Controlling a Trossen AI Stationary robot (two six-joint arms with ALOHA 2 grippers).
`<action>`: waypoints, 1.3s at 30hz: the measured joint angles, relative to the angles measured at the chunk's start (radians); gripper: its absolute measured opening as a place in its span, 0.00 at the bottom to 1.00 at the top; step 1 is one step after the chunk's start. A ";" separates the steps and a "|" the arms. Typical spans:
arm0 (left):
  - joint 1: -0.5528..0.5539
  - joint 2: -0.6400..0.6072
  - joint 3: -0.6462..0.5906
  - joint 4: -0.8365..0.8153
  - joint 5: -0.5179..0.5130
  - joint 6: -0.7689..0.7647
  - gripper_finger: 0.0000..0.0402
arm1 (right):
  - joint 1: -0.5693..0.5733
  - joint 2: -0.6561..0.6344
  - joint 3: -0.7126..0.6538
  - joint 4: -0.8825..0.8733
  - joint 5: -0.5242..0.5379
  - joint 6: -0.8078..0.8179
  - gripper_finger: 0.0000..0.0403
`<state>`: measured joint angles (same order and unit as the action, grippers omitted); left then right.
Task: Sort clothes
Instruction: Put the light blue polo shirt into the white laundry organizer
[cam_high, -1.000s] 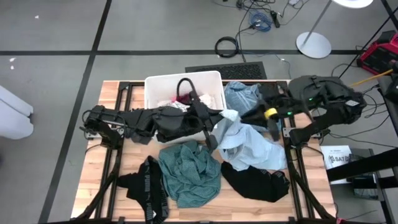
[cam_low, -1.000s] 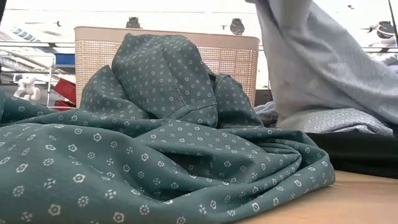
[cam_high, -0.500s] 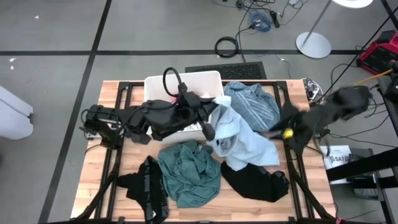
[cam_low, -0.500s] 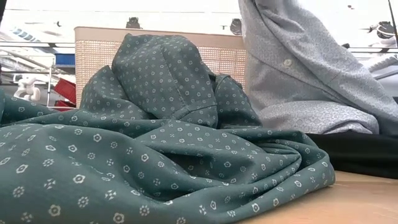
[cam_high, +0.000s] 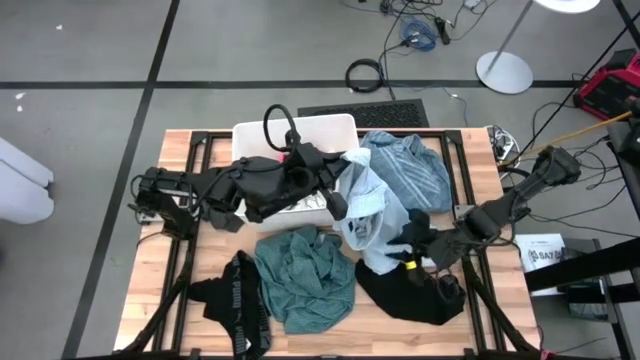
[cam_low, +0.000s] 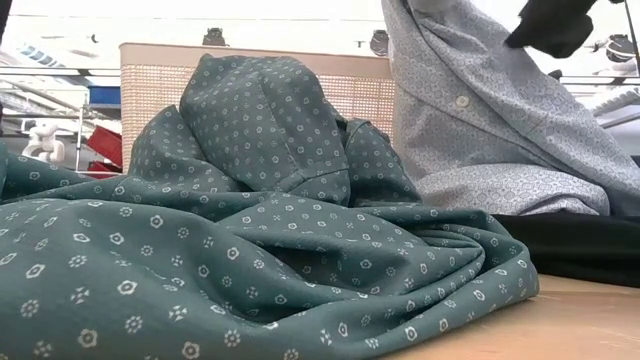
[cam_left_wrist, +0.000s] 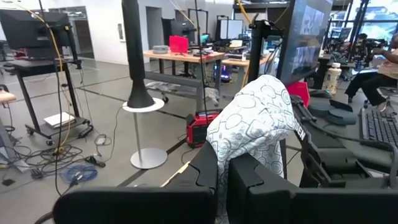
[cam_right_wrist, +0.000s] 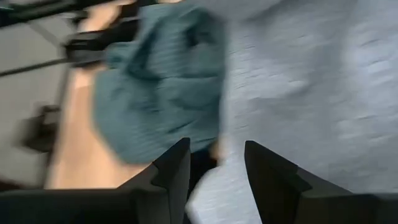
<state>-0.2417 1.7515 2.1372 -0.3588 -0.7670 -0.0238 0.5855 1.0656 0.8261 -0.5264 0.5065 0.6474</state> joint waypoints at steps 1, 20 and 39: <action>0.000 0.000 0.000 -0.002 0.000 0.000 0.02 | -0.007 0.010 0.000 0.003 0.032 -0.015 0.35; 0.005 0.000 0.000 -0.055 0.038 0.004 0.02 | -0.103 0.189 0.057 0.025 0.112 -0.065 0.02; -0.028 -0.102 0.000 -0.080 0.139 0.005 0.02 | 0.082 0.092 1.147 -0.959 0.350 -0.062 0.00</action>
<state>-0.2695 1.6498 2.1368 -0.4387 -0.6284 -0.0191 0.6679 1.1580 1.9729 -1.4852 0.8566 0.5853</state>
